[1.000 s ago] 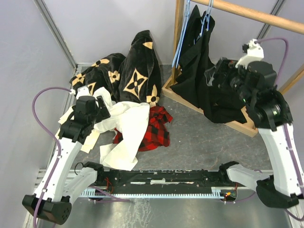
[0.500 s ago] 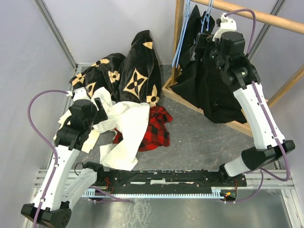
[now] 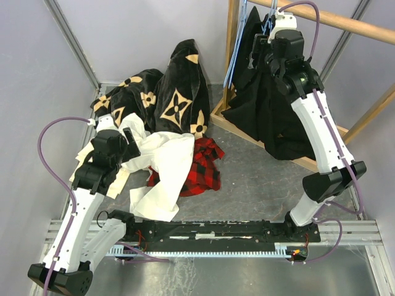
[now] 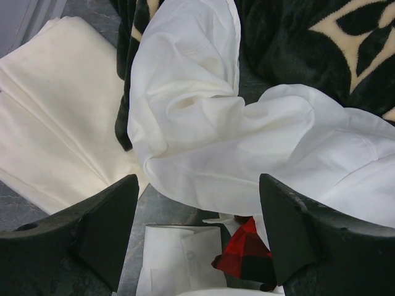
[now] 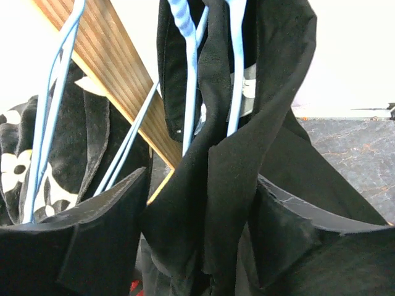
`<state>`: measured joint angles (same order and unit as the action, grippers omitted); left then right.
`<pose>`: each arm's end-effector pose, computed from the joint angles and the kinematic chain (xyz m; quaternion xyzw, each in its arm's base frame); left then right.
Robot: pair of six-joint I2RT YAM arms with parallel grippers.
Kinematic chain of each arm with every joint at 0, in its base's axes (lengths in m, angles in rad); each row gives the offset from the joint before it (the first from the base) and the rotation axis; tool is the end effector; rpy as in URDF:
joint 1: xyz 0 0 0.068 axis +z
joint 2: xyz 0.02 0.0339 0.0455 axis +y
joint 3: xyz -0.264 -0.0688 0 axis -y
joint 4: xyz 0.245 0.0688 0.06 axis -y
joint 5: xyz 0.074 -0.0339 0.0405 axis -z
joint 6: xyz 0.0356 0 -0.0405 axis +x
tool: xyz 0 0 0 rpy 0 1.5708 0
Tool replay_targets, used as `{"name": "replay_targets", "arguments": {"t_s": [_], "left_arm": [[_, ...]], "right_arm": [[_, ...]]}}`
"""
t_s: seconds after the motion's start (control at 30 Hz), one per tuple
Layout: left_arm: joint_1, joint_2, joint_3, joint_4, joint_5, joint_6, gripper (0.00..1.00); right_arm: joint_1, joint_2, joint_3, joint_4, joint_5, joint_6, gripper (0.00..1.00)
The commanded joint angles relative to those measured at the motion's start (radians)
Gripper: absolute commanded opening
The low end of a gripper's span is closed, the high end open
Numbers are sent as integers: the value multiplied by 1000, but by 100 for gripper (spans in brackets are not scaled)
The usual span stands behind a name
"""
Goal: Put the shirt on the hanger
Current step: Move the hanger to the clothesline.
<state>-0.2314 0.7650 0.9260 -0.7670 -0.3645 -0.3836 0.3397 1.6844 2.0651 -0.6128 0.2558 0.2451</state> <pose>0.1488 -0.0220 0.3337 -0.1501 0.8623 0.0149 0.4834 0.3430 0.1117 0.4976 0.0423 0.7807 0.0816 0.6181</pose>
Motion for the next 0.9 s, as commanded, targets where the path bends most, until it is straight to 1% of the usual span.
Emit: {"name": "replay_targets", "arguments": {"t_s": [0.0,0.07,0.17,0.2,0.27,0.33,0.37,0.4,0.43,0.53,0.6,0.67,0.73,0.87], "left_arm": [[3,-10,0,54,-14,30,85],[1,-6,0,54,-12,29,85],[2,-3,0,54,-11,31,84],[3,-5,-1,54,-11,31,84],[1,-8,-1,55,-13,30,84],[2,-10,-1,55,-16,29,84],[3,-12,-2,55,-17,29,84],[2,-13,-3,55,-20,29,84],[3,-15,-4,55,-19,29,84],[1,-15,-4,57,-20,29,84],[2,-14,-4,58,-16,29,84],[3,-10,-5,58,-12,31,84],[3,-10,-5,60,-6,32,84],[1,-7,-4,61,3,34,84]], "right_arm": [[2,14,62,6,3,-17,65],[2,14,60,7,4,-17,58],[2,6,51,13,27,-18,39],[2,2,48,13,41,-17,36],[2,-13,39,14,72,-14,33],[2,-32,23,16,119,-9,28],[2,-43,13,14,162,-4,25],[2,-56,3,12,200,4,16],[3,-72,-11,10,238,11,12],[-1,-128,-61,11,319,17,8],[-6,-167,-93,5,363,16,2],[-18,-208,-128,-21,400,26,0],[-51,-251,-161,-47,398,42,0],[-162,-324,-224,-115,335,86,0]]}}
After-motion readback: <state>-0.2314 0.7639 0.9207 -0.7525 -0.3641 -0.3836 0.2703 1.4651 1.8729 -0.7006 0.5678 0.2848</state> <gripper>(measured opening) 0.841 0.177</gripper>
